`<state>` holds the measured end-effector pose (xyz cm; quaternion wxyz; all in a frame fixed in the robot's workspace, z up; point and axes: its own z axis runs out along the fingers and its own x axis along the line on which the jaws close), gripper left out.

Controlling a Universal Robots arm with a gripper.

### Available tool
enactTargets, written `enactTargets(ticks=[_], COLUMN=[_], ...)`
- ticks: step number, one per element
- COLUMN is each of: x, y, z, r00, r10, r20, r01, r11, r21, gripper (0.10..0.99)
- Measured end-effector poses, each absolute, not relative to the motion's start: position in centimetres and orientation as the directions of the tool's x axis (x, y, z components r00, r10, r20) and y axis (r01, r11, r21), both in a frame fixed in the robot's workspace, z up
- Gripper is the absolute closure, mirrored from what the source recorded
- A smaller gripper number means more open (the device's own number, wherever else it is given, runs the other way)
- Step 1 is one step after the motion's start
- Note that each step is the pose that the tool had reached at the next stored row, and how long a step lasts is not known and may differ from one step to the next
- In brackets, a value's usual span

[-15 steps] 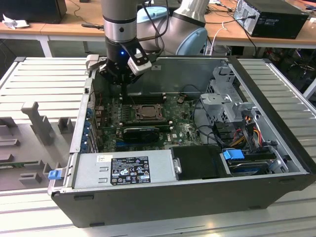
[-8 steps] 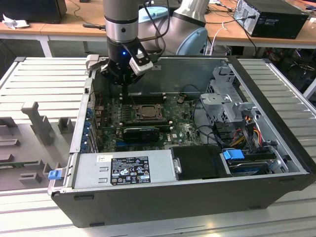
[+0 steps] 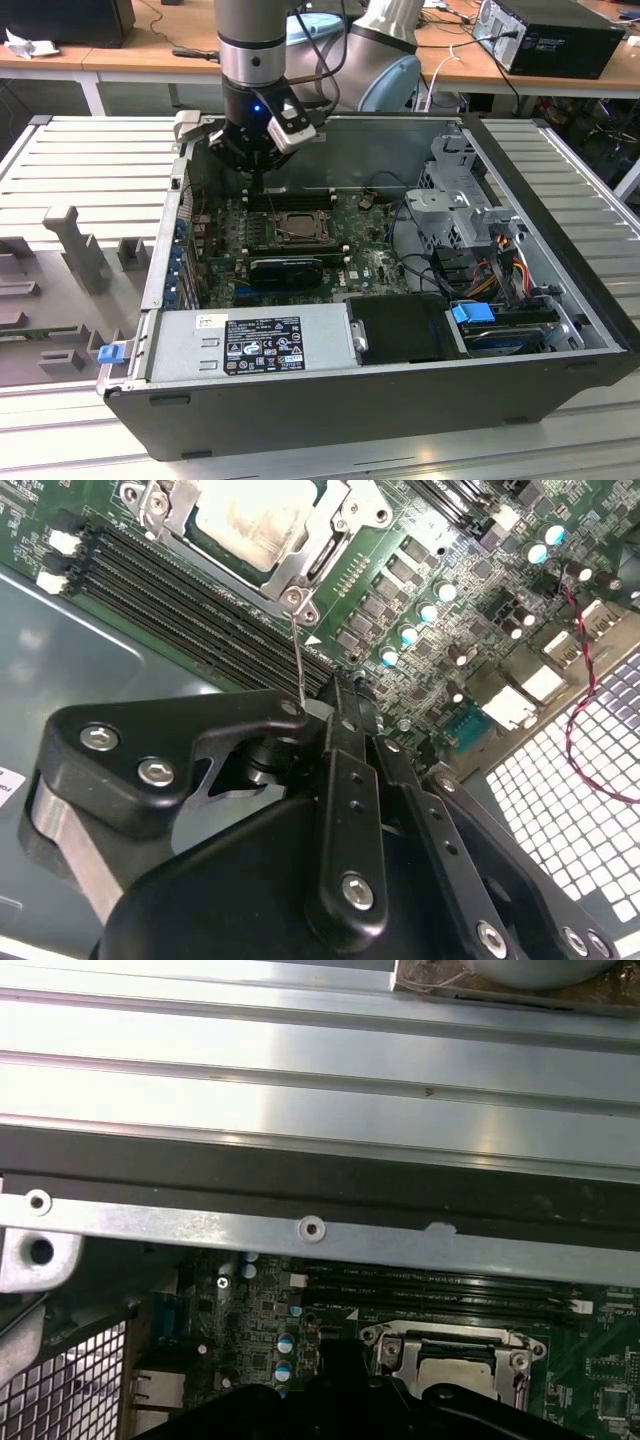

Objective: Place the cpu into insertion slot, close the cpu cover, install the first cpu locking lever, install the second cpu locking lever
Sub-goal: 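Install the first cpu locking lever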

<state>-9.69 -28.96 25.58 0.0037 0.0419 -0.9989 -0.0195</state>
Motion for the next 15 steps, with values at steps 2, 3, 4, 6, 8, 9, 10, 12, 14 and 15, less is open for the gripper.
enactTargets(ticks=[2, 3, 4, 6, 8, 9, 10, 12, 14, 15], x=[-9.6, -9.6, -9.5, -9.4, -9.2, -9.0, -8.9, -8.7, -8.5, -8.4], y=[-29.0, -29.0, -29.0, -29.0, -29.0, -29.0, -29.0, -29.0, -29.0, -29.0], z=[25.6, 25.6, 25.6, 25.6, 25.6, 25.6, 25.6, 25.5, 25.5, 25.5], r00=[-0.996, -0.996, -0.996, -0.996, -0.996, -0.996, -0.996, -0.996, -0.996, -0.996], r10=[-0.084, -0.084, -0.084, -0.084, -0.084, -0.084, -0.084, -0.084, -0.084, -0.084], r20=[0.006, 0.006, 0.006, 0.006, 0.006, 0.006, 0.006, 0.006, 0.006, 0.006], r01=[-0.084, -0.084, -0.084, -0.084, -0.084, -0.084, -0.084, -0.084, -0.084, -0.084], r11=[0.996, 0.996, 0.996, 0.996, 0.996, 0.996, 0.996, 0.996, 0.996, 0.996], r21=[0.039, 0.039, 0.039, 0.039, 0.039, 0.039, 0.039, 0.039, 0.039, 0.039], gripper=[0.98, 0.98, 0.98, 0.98, 0.98, 0.98, 0.98, 0.98, 0.98, 0.98])
